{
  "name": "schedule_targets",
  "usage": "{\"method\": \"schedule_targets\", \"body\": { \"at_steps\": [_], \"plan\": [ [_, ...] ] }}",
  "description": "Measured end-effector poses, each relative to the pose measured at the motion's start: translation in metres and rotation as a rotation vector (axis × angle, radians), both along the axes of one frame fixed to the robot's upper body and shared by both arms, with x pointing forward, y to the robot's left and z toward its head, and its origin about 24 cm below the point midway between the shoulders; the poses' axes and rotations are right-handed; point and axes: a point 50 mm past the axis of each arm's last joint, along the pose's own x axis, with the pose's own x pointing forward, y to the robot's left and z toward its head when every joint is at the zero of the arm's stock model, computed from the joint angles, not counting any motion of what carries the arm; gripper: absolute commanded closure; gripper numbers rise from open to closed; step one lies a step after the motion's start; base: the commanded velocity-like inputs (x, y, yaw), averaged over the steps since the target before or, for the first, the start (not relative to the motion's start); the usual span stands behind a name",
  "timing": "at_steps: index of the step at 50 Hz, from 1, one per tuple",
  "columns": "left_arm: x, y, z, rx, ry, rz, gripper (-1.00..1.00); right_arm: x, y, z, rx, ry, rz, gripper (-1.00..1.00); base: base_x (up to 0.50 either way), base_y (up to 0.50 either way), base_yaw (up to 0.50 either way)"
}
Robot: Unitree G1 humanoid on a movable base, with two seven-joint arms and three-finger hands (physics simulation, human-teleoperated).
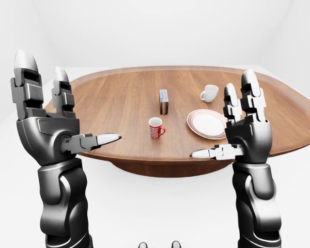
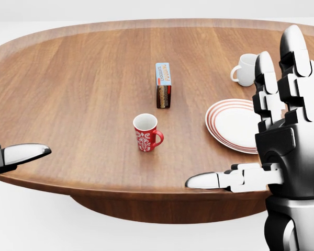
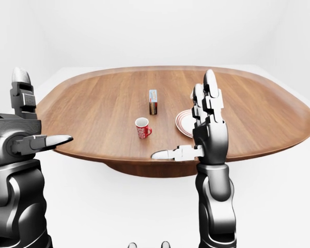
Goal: Pick up the red mug and put it on the plate
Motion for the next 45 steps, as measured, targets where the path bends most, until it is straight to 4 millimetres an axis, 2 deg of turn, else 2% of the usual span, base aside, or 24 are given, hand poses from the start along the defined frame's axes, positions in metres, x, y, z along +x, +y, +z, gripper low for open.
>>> {"method": "schedule_targets", "body": {
  "at_steps": [45],
  "plan": [
    [0.0037, 0.0026, -0.0013, -0.011, 0.012, -0.001, -0.95, 0.0015, 0.0018, 0.0003, 0.006, -0.001, 0.032, -1.0, 0.5, 0.0, 0.0]
  ]
}}
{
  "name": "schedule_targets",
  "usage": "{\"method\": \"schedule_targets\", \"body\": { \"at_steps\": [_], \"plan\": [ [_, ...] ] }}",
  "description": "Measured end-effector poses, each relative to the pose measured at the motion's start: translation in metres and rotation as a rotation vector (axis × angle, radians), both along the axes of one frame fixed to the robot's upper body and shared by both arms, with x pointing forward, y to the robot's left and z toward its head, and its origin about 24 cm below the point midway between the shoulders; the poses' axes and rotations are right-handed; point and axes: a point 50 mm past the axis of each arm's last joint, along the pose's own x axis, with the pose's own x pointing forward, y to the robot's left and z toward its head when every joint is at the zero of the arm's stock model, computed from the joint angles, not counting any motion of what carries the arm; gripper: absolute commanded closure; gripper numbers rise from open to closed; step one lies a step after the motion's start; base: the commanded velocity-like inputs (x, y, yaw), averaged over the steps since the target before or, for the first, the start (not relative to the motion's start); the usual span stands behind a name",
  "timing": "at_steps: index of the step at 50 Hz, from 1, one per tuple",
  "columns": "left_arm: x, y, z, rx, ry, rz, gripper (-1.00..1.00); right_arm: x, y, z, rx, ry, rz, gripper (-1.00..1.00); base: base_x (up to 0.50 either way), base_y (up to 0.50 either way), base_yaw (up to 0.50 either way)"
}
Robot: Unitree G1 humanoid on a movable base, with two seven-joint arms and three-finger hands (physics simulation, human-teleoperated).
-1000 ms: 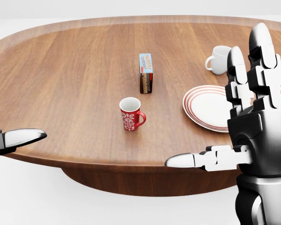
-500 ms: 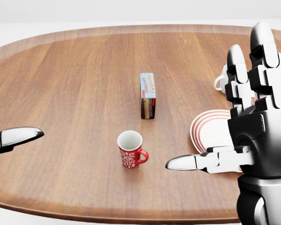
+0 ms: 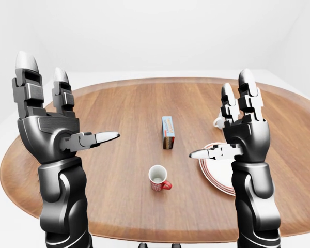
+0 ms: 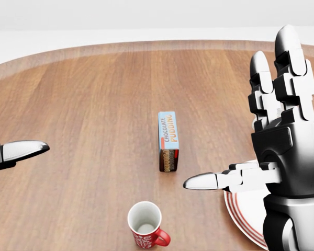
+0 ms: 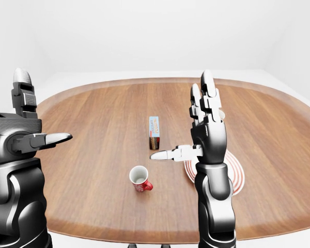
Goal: Pick up the red mug and put it on the plate
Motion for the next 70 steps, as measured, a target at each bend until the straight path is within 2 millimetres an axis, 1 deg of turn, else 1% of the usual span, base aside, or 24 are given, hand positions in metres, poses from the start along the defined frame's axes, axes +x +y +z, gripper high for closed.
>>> {"method": "schedule_targets", "body": {
  "at_steps": [10, 24, 38, 49, 54, 60, 70],
  "plan": [
    [0.001, 0.0, -0.001, -0.002, 0.005, 0.0, -0.95, 0.001, 0.0, -0.001, -0.001, 0.006, -0.002, -1.0, 0.46, 0.0, 0.0],
    [0.002, 0.001, -0.003, -0.002, 0.015, 0.002, -0.95, 0.005, 0.003, -0.006, -0.007, 0.034, -0.009, -1.0, 0.0, 0.0, 0.0],
    [0.002, 0.001, -0.004, 0.0, 0.021, 0.002, -0.95, 0.004, 0.012, -0.02, -0.033, 0.095, 0.023, -1.0, 0.0, 0.0, 0.0],
    [0.002, 0.0, -0.005, 0.005, 0.025, 0.001, -0.95, 0.0, 0.025, -0.032, -0.054, 0.144, 0.082, -1.0, 0.0, 0.0, 0.0],
    [0.002, -0.001, -0.005, 0.006, 0.026, 0.001, -0.95, 0.0, 0.036, -0.037, -0.109, 0.162, 0.116, -1.0, 0.0, 0.0, 0.0],
    [0.002, 0.0, -0.005, 0.007, 0.026, 0.002, -0.95, 0.0, 0.047, -0.039, -0.165, 0.164, 0.154, -1.0, 0.0, 0.0, 0.0],
    [0.002, 0.0, -0.004, 0.006, 0.021, 0.003, -0.95, 0.002, 0.059, -0.041, -0.235, 0.165, 0.197, -1.0, 0.0, 0.0, 0.0]
  ]
}}
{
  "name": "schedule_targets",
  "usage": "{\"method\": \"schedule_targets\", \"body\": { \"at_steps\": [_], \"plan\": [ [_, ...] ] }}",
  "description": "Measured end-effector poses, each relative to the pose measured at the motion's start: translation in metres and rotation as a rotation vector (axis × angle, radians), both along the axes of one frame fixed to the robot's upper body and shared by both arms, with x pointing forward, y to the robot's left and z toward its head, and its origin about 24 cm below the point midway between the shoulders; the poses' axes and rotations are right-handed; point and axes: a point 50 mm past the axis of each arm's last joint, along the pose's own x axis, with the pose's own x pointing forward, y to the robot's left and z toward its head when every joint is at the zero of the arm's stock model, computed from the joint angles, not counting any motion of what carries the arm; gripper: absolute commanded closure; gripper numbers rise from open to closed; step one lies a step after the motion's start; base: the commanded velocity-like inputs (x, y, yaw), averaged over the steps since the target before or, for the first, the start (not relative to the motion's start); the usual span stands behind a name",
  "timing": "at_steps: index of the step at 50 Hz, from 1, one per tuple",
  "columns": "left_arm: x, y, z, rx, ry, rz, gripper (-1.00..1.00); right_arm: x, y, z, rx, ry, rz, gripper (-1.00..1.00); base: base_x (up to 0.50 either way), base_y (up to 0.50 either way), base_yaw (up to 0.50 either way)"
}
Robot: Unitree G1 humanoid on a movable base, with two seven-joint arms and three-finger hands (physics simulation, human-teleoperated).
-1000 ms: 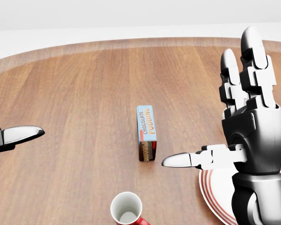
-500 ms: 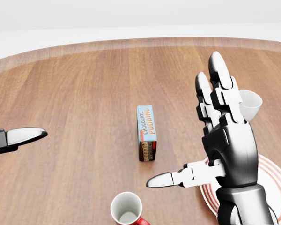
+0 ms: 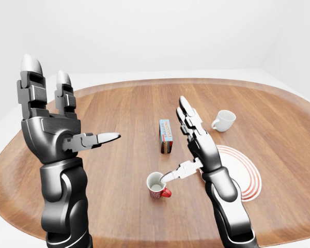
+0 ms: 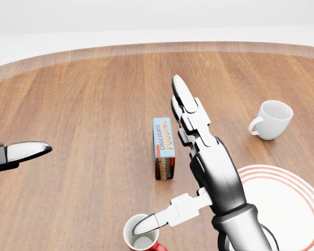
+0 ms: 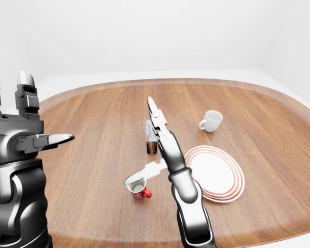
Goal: Pick up the red mug and put it on the plate
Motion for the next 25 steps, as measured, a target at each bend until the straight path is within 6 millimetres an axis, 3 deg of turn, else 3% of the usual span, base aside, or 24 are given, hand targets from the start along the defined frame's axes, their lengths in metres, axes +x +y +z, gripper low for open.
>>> {"method": "schedule_targets", "body": {
  "at_steps": [25],
  "plan": [
    [-0.001, 0.001, 0.005, -0.007, -0.023, 0.004, -0.95, 0.006, 0.028, -0.005, -0.264, -0.021, 0.104, -1.0, 0.0, 0.0, 0.0]
  ]
}}
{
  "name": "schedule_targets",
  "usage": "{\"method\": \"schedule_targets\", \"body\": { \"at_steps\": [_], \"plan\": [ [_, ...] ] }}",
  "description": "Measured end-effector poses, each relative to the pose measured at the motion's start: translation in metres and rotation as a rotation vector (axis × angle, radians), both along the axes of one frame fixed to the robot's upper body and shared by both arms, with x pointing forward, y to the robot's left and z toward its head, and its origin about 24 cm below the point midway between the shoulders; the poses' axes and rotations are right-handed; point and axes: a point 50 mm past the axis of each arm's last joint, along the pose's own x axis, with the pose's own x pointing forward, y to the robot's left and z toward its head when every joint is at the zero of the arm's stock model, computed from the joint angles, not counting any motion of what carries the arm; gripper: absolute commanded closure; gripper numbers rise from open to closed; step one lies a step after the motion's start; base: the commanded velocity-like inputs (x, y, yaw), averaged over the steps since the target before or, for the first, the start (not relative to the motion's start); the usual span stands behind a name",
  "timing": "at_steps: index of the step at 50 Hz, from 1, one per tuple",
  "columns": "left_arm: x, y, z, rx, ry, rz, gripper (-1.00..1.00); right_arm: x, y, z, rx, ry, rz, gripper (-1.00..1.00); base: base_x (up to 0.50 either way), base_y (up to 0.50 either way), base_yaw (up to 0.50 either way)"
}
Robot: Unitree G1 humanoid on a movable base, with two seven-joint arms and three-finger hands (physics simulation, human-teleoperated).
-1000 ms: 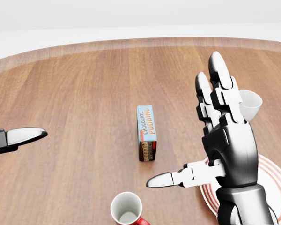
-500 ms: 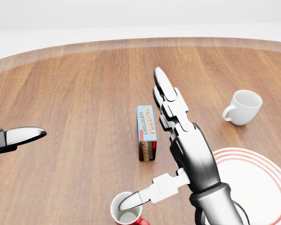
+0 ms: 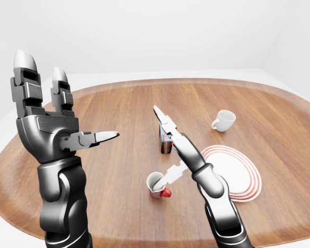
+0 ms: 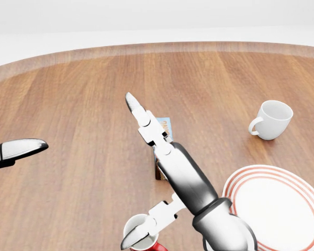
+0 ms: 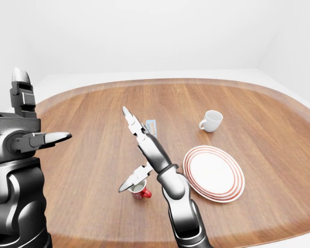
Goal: Pick up the red mug and put it on the plate
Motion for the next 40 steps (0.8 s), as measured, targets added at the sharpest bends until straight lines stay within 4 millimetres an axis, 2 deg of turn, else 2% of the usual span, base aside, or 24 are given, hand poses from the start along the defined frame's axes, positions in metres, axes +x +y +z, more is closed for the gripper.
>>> {"method": "schedule_targets", "body": {
  "at_steps": [20, 40],
  "plan": [
    [0.0, 0.0, -0.003, 0.004, 0.013, 0.001, -0.95, 0.0, 0.015, -0.019, -0.185, 0.057, 0.06, -1.0, 0.0, 0.0, 0.0],
    [0.0, 0.0, -0.004, 0.003, 0.015, 0.0, -0.95, 0.009, 0.02, -0.041, -0.292, 0.141, 0.071, -1.0, 0.0, 0.0, 0.0]
  ]
}}
